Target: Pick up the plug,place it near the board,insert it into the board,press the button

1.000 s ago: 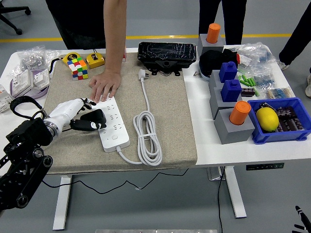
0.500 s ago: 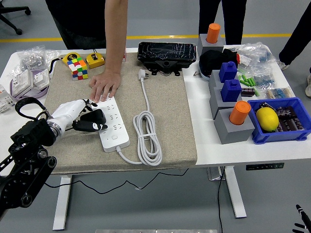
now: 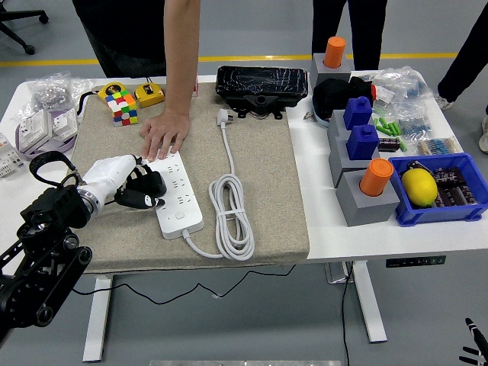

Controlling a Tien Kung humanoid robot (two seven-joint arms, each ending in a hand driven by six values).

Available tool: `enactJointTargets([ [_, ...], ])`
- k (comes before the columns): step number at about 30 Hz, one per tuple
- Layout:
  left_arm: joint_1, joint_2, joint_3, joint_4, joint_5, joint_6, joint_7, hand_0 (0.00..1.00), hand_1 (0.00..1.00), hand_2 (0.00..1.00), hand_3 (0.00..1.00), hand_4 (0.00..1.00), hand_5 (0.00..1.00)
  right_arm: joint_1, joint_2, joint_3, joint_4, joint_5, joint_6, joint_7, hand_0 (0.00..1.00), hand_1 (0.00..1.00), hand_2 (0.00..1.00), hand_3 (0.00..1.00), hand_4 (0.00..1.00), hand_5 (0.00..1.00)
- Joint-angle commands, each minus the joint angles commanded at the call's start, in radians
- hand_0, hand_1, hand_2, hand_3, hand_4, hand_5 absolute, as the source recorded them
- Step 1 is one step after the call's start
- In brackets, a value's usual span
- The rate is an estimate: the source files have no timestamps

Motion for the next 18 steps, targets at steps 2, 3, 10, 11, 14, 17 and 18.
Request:
enactJointTargets([
  [2, 0.0, -0.001, 0.0, -0.002, 0.0, 0.013, -0.001, 0.283, 0.261, 0.505, 0.531, 0.99, 0.135, 0.0, 0.0, 0.001, 0.0, 0.0, 0.0, 0.0, 0.804, 0.747, 0.727, 0.764, 0.998, 0.998],
  [3, -0.001, -0.001, 0.001, -0.003, 0.0, 0.023, -0.003, 0.283, 0.261, 0.505, 0.531, 0.99, 0.135, 0.0, 0.0, 0.002, 0.0, -0.001, 0.0, 0.0, 0.804, 0.747, 0.727, 0.764, 0.998, 0.998],
  [10, -0.003, -0.004, 0.003, -0.007, 0.0, 0.027, -0.001, 0.259, 0.174, 0.437, 0.514, 0.917, 0.073, 0.0, -0.001, 0.004, 0.0, -0.002, 0.0, -0.001, 0.804, 0.747, 0.727, 0.764, 0.998, 0.998],
  [11, -0.003, -0.003, 0.006, -0.007, 0.0, 0.023, 0.001, 0.259, 0.174, 0.437, 0.514, 0.917, 0.073, 0.0, -0.002, 0.005, 0.0, -0.002, 0.0, 0.0, 0.804, 0.747, 0.727, 0.764, 0.998, 0.998],
  [14, -0.001, -0.004, 0.015, -0.005, 0.0, 0.019, 0.0, 0.253, 0.164, 0.424, 0.512, 0.903, 0.061, 0.001, -0.003, 0.01, 0.0, -0.004, -0.002, 0.001, 0.804, 0.747, 0.727, 0.763, 0.998, 0.998],
  [17, 0.0, -0.007, 0.017, -0.003, 0.0, 0.023, -0.002, 0.253, 0.164, 0.424, 0.512, 0.903, 0.061, 0.001, -0.004, 0.012, 0.0, -0.004, -0.002, 0.001, 0.804, 0.747, 0.727, 0.763, 0.998, 0.998],
  [18, 0.001, -0.008, 0.015, -0.003, 0.0, 0.027, -0.003, 0.253, 0.164, 0.424, 0.512, 0.903, 0.061, 0.001, -0.004, 0.012, 0.0, -0.004, -0.002, 0.001, 0.804, 0.747, 0.727, 0.763, 0.998, 0.998],
])
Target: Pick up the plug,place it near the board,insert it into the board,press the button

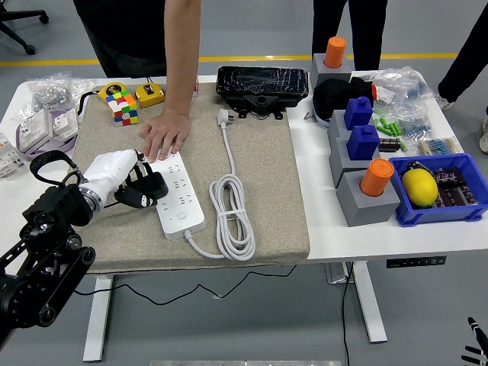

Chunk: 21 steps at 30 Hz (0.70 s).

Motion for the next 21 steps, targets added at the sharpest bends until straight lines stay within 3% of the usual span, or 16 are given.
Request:
enactJointTargets([
  [7, -0.004, 0.001, -0.003, -0.004, 0.0, 0.019, -0.001, 0.25, 0.147, 0.402, 0.513, 0.878, 0.034, -0.001, 0.001, 0.001, 0.0, -0.001, 0.001, 0.0, 0.803, 0.747, 0.727, 0.764, 0.998, 0.998],
  [8, -0.003, 0.001, -0.003, -0.004, 0.0, 0.023, -0.001, 0.242, 0.103, 0.218, 0.432, 0.852, 0.01, -0.001, 0.001, 0.001, 0.0, -0.001, 0.0, 0.0, 0.803, 0.747, 0.727, 0.764, 0.998, 0.998],
  [13, -0.004, -0.003, -0.004, -0.009, 0.0, 0.03, 0.004, 0.242, 0.103, 0.218, 0.432, 0.852, 0.01, -0.002, 0.0, 0.003, 0.0, -0.004, 0.001, -0.002, 0.803, 0.747, 0.727, 0.764, 0.998, 0.998],
  [14, -0.004, -0.003, -0.004, -0.01, 0.0, 0.029, 0.005, 0.239, 0.085, 0.178, 0.323, 0.819, 0.018, -0.002, 0.0, 0.004, 0.0, -0.004, 0.001, -0.002, 0.802, 0.747, 0.726, 0.764, 0.998, 0.998],
  [21, -0.001, 0.0, -0.002, -0.009, 0.0, 0.015, -0.001, 0.239, 0.083, 0.172, 0.285, 0.802, 0.025, -0.004, 0.0, 0.003, 0.0, -0.002, 0.0, -0.001, 0.802, 0.747, 0.726, 0.763, 0.998, 0.998],
])
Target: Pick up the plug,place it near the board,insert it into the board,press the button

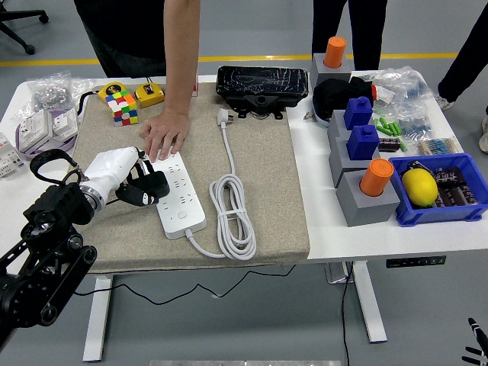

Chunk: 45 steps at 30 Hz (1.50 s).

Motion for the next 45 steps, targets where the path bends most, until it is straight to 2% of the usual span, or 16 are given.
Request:
enactJointTargets([
  [10, 0.005, 0.001, -0.017, -0.011, 0.0, 0.013, -0.009, 0.24, 0.082, 0.169, 0.273, 0.798, 0.035, -0.005, 0.001, 0.004, 0.0, -0.005, 0.0, -0.001, 0.802, 0.747, 0.726, 0.763, 0.998, 0.998],
  [17, 0.005, -0.006, -0.029, 0.005, 0.0, 0.041, -0.025, 0.24, 0.081, 0.167, 0.284, 0.802, 0.029, -0.004, 0.001, 0.003, 0.0, -0.004, 0.0, -0.002, 0.802, 0.747, 0.726, 0.763, 0.998, 0.998],
  [25, 0.008, -0.009, -0.041, 0.015, -0.007, 0.047, -0.031, 0.241, 0.079, 0.167, 0.278, 0.777, 0.039, -0.009, 0.0, 0.005, 0.0, -0.01, 0.001, -0.003, 0.802, 0.747, 0.727, 0.763, 0.998, 0.998],
  [45, -0.014, -0.004, -0.065, -0.013, -0.021, 0.042, -0.037, 0.241, 0.078, 0.167, 0.273, 0.77, 0.041, 0.004, 0.003, -0.003, 0.0, 0.001, 0.002, -0.002, 0.802, 0.747, 0.726, 0.763, 0.998, 0.998],
])
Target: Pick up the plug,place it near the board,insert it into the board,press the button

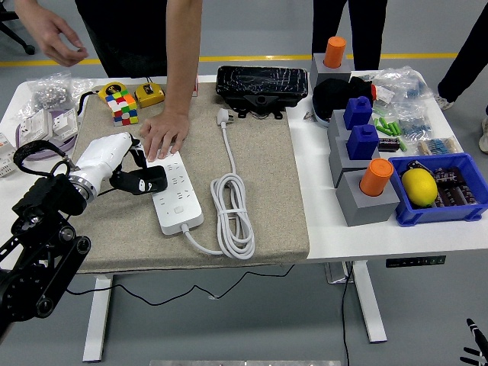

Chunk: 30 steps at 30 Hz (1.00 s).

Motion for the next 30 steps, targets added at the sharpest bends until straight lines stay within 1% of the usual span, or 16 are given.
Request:
enactJointTargets([
  [6, -0.002, -0.005, -0.008, 0.0, 0.003, -0.001, 0.0, 0.242, 0.078, 0.168, 0.28, 0.774, 0.046, 0.001, 0.001, 0.004, 0.0, -0.001, -0.001, 0.0, 0.802, 0.746, 0.726, 0.763, 0.998, 0.998],
  [9, -0.003, -0.005, -0.018, -0.012, 0.001, 0.006, -0.002, 0.242, 0.078, 0.168, 0.282, 0.775, 0.048, 0.001, 0.0, 0.002, 0.0, 0.003, -0.001, 0.001, 0.802, 0.746, 0.727, 0.764, 0.998, 0.998],
  [13, -0.011, -0.001, -0.033, -0.056, -0.033, 0.044, -0.023, 0.242, 0.078, 0.168, 0.282, 0.775, 0.048, -0.002, -0.002, 0.003, 0.0, 0.003, 0.001, 0.0, 0.802, 0.746, 0.727, 0.764, 0.998, 0.998],
  [15, -0.012, -0.003, -0.049, -0.085, -0.051, 0.074, -0.036, 0.243, 0.079, 0.167, 0.283, 0.78, 0.052, -0.003, -0.005, 0.001, 0.0, 0.005, 0.002, 0.001, 0.802, 0.747, 0.727, 0.763, 0.998, 0.998],
  [18, -0.007, -0.007, -0.069, -0.106, -0.068, 0.109, -0.053, 0.243, 0.079, 0.167, 0.283, 0.78, 0.052, -0.003, -0.009, -0.004, 0.0, 0.007, 0.003, 0.002, 0.802, 0.747, 0.727, 0.763, 0.998, 0.998],
  [19, -0.004, -0.008, -0.08, -0.113, -0.087, 0.123, -0.063, 0.243, 0.079, 0.167, 0.283, 0.78, 0.052, -0.003, -0.012, -0.009, 0.0, 0.011, 0.003, 0.004, 0.802, 0.747, 0.727, 0.763, 0.998, 0.998],
  [20, 0.0, -0.009, -0.092, -0.114, -0.113, 0.147, -0.081, 0.243, 0.079, 0.167, 0.283, 0.78, 0.052, -0.002, -0.014, -0.012, 0.0, 0.012, 0.004, 0.004, 0.802, 0.747, 0.727, 0.763, 0.998, 0.998],
  [21, 0.002, -0.01, -0.098, -0.115, -0.131, 0.162, -0.091, 0.275, 0.131, 0.185, 0.298, 0.794, 0.099, -0.002, -0.016, -0.012, 0.0, 0.012, 0.004, 0.004, 0.801, 0.746, 0.727, 0.763, 0.998, 0.998],
  [23, 0.012, -0.017, -0.124, -0.115, -0.196, 0.201, -0.123, 0.275, 0.131, 0.185, 0.298, 0.794, 0.099, 0.0, -0.021, -0.02, 0.0, 0.019, 0.005, 0.006, 0.801, 0.746, 0.727, 0.763, 0.998, 0.998],
  [26, 0.022, -0.023, -0.148, -0.118, -0.267, 0.213, -0.154, 0.275, 0.131, 0.185, 0.298, 0.794, 0.099, 0.0, -0.025, -0.021, 0.0, 0.019, 0.006, 0.005, 0.801, 0.746, 0.727, 0.763, 0.998, 0.998],
  [27, 0.033, -0.03, -0.172, -0.123, -0.316, 0.209, -0.178, 0.375, 0.415, 0.462, 0.475, 0.895, 0.37, 0.001, -0.028, -0.022, 0.0, 0.018, 0.007, 0.005, 0.801, 0.746, 0.727, 0.763, 0.998, 0.998],
  [30, 0.052, -0.038, -0.209, -0.13, -0.425, 0.213, -0.217, 0.375, 0.415, 0.462, 0.475, 0.895, 0.37, 0.004, -0.03, -0.017, 0.0, 0.015, 0.008, 0.007, 0.801, 0.746, 0.727, 0.763, 0.998, 0.998],
])
